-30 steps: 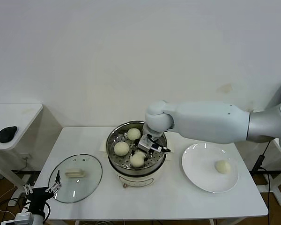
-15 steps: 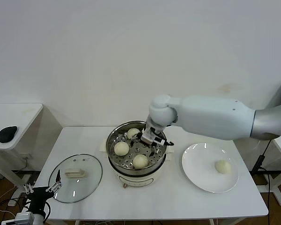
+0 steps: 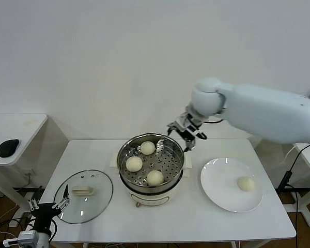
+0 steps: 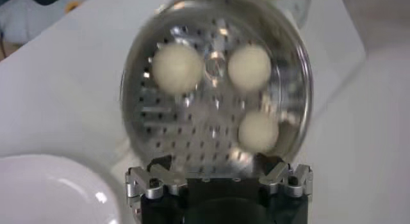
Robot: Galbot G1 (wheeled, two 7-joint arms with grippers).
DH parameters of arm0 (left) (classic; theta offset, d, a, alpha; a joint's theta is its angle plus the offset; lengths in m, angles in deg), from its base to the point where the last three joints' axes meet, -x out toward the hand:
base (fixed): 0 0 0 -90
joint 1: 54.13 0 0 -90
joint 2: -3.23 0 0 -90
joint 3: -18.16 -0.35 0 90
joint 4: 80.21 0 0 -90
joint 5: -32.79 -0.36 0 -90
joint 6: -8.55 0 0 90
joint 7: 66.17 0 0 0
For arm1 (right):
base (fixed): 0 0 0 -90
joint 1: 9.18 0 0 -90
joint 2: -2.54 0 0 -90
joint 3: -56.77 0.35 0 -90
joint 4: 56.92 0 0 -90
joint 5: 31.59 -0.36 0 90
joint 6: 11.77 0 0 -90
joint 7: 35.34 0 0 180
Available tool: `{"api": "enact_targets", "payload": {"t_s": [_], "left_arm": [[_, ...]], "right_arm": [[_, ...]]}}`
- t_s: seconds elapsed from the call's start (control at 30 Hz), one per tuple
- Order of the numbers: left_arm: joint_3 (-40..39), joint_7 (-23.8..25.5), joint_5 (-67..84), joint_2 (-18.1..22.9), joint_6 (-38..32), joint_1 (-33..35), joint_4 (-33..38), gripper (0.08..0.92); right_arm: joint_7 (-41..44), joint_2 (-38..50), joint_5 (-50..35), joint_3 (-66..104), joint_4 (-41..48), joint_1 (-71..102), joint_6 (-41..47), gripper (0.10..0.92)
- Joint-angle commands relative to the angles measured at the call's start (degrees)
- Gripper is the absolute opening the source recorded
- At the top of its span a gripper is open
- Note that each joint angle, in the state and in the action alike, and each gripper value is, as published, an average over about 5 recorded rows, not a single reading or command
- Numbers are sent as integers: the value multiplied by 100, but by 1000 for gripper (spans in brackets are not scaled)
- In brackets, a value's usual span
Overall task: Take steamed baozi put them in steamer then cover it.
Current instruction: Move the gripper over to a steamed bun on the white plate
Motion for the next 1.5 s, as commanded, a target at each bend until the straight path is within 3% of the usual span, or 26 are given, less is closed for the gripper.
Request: {"api": "enact_targets", "payload": {"t_s": [0.03,0.3,0.57,1.5], "left_arm": [[-43,3,5,-63,8,-19,-3,823],[-116,0,-7,-100,9,-56,-64,823],[-143,-1,-41,-24,20,-27,-4,823],[31,0,-69,41,18,125,-19,823]], "right_arm": [[97,1981,327,140,-506,402,851,823],[-27,2534,947,287,-260,1249,500,823],[-203,2583,1457,1569,329,2801,404,823],[-563,1503,2259,3186,1846,4820,78,821]]}}
